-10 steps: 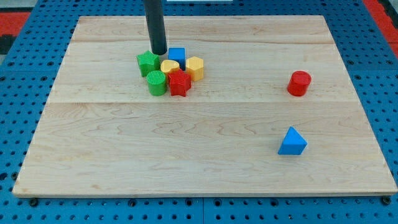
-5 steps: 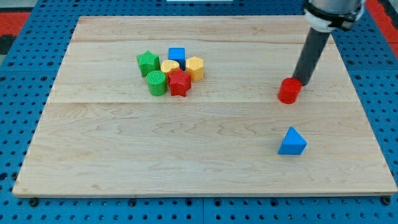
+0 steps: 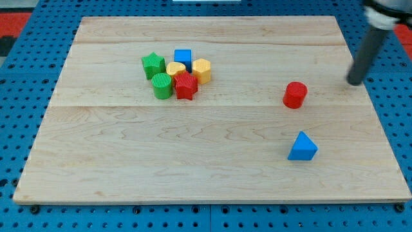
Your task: Push the red circle into the red star
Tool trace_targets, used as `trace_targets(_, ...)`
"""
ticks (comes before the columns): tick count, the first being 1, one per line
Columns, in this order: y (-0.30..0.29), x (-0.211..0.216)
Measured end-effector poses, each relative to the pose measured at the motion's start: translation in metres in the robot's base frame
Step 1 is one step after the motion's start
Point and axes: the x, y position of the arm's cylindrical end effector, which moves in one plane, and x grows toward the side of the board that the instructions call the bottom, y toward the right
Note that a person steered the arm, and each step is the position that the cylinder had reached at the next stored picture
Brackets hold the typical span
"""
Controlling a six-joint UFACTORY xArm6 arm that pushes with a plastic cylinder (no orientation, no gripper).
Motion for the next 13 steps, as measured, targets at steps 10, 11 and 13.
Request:
trace_targets(10, -0.285, 0.02)
trace_targets(11, -0.277, 0.017)
trace_targets(13, -0.082, 0.113)
